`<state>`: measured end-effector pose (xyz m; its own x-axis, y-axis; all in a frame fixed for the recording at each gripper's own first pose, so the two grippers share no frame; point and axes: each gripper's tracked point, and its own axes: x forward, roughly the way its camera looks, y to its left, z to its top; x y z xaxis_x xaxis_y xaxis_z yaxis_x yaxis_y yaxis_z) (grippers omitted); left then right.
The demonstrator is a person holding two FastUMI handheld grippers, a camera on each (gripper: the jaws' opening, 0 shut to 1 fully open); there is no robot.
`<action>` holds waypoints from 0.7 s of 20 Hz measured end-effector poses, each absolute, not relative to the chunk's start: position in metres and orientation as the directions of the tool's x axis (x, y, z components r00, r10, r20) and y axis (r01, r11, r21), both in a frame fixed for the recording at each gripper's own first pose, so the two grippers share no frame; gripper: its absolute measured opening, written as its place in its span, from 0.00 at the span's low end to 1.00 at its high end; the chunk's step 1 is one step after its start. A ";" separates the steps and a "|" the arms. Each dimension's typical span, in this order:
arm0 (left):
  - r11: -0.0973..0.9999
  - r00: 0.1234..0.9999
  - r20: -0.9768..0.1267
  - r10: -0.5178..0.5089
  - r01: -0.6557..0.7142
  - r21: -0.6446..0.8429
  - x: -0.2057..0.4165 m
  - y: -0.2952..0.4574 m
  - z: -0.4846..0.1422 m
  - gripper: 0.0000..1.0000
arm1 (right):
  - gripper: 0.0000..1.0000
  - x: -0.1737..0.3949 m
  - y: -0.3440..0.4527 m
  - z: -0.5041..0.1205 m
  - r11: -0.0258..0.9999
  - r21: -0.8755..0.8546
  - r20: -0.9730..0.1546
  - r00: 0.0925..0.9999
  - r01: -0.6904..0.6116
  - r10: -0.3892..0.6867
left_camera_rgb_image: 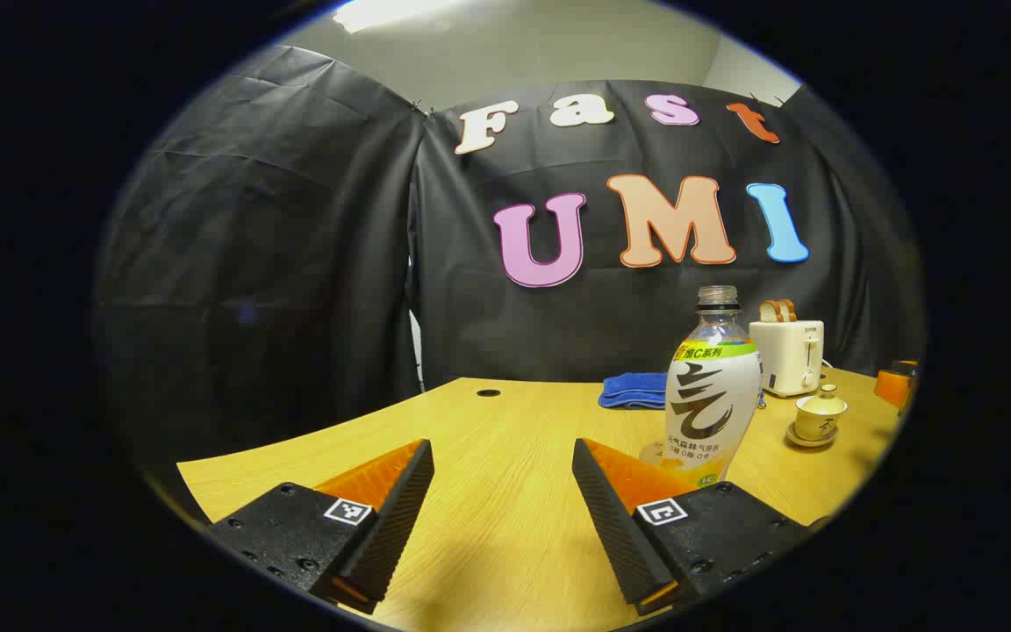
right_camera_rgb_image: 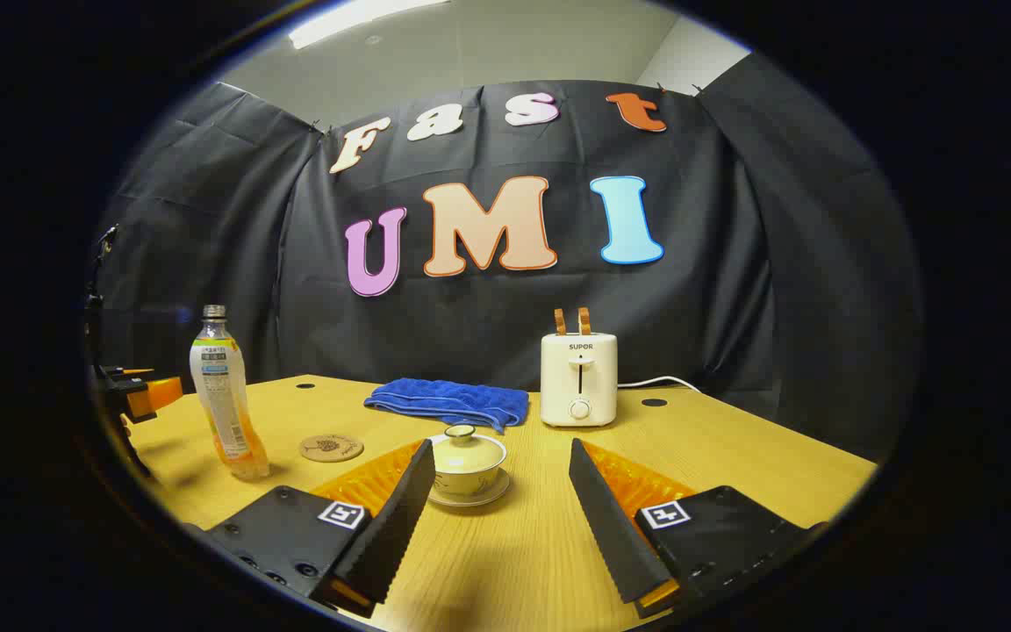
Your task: Open the teacup lid with one hand, grasp the water bottle and pour water into the teacup with the other hand; after pouring, place the water bottle on the coaster and then close the teacup lid.
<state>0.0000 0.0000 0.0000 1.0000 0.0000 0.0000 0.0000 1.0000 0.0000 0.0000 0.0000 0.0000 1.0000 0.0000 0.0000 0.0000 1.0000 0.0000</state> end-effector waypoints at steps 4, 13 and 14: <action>1.000 1.000 0.001 -0.002 0.002 -0.001 0.000 0.000 0.000 0.93 | 0.96 0.000 -0.002 0.000 1.000 0.000 0.003 1.000 0.014 -0.014; 1.000 1.000 0.002 -0.001 0.001 -0.002 0.001 -0.001 -0.001 0.93 | 0.97 0.001 -0.005 0.000 1.000 -0.001 0.005 1.000 0.029 -0.029; 1.000 1.000 0.002 -0.001 0.001 -0.002 0.001 -0.001 -0.001 0.93 | 0.97 0.001 -0.005 0.000 1.000 0.000 0.005 1.000 0.029 -0.029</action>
<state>0.0014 -0.0012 -0.0006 1.0000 -0.0009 0.0018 0.0009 1.0000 -0.0020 0.0012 -0.0048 0.0002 0.9996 -0.0289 0.0048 0.0289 0.9996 -0.0005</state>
